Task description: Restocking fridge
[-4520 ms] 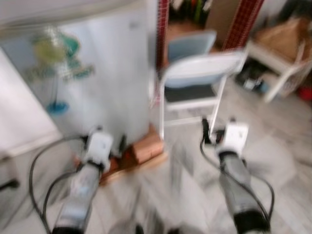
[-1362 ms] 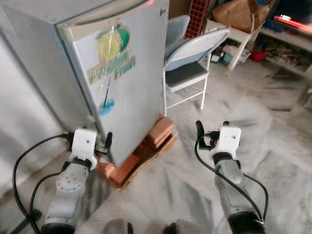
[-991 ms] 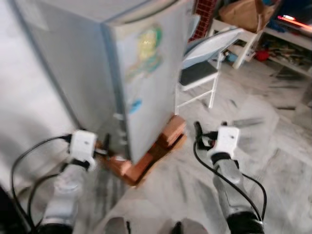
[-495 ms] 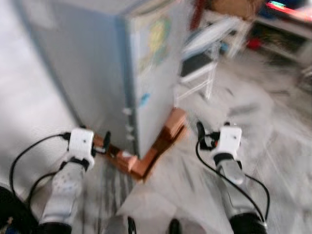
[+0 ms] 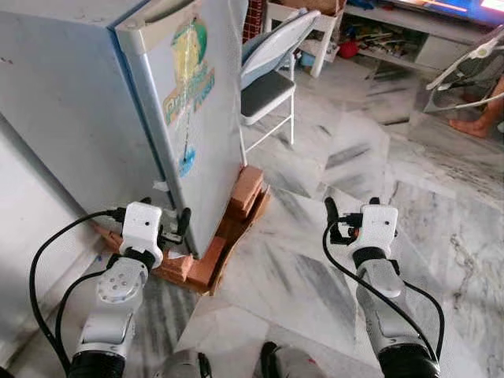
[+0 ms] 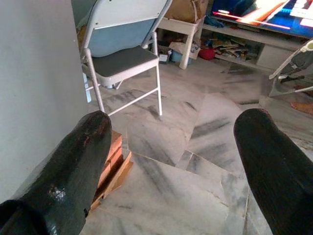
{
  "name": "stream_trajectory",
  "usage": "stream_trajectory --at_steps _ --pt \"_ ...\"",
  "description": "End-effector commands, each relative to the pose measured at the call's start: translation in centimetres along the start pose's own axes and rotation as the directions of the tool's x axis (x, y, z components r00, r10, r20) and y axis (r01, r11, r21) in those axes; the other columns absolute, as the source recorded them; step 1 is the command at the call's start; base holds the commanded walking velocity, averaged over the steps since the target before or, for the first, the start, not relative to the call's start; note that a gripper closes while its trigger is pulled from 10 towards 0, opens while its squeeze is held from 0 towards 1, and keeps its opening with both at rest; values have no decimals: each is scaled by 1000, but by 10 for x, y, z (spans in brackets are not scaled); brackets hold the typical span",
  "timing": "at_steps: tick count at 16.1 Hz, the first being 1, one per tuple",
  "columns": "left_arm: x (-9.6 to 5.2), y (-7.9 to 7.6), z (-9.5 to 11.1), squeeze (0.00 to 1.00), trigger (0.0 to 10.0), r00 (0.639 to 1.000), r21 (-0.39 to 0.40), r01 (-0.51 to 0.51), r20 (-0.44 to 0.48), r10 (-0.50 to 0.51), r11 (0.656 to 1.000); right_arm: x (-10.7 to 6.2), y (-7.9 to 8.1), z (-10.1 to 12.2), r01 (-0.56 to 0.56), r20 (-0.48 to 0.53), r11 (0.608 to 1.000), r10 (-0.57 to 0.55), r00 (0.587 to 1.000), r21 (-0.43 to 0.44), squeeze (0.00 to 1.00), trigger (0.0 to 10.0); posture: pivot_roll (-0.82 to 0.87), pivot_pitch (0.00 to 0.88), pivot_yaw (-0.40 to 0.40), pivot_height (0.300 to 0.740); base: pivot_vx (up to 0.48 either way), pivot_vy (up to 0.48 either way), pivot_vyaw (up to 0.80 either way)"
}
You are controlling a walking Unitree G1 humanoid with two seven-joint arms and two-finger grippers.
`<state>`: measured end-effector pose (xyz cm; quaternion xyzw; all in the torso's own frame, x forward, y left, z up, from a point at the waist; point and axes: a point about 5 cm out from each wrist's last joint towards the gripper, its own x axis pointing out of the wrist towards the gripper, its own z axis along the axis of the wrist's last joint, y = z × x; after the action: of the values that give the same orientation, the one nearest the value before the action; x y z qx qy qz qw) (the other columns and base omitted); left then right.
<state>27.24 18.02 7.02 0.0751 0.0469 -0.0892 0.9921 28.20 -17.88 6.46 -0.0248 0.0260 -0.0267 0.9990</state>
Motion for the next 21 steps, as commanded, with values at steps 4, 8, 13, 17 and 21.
stream_trajectory --at_steps 4,8,13,17,21 --pt "1 -2 0 0 10000 1000 8 13 2 -13 1000 1 0 3 -2 3 1000 2 1000 -1 0 10000 79 98 -35 740 0 277 -402" --pt "2 -3 1 0 10000 1000 15 18 10 -18 1000 2 2 3 -7 3 1000 7 1000 -1 0 10000 85 98 -36 740 0 0 -766" --pt "1 -9 4 0 10000 998 6 55 39 -55 998 1 4 4 -7 8 1000 7 1000 7 0 10000 86 103 -31 740 0 0 -320" --pt "4 -8 5 0 10000 998 5 49 45 -49 999 1 4 4 -6 7 1000 6 1000 9 0 10000 84 108 -34 740 0 0 0" --pt "18 -1 9 0 10000 999 2 4 38 -4 1000 -1 3 5 -18 6 1000 18 1000 10 0 10000 68 118 -40 740 0 0 0"
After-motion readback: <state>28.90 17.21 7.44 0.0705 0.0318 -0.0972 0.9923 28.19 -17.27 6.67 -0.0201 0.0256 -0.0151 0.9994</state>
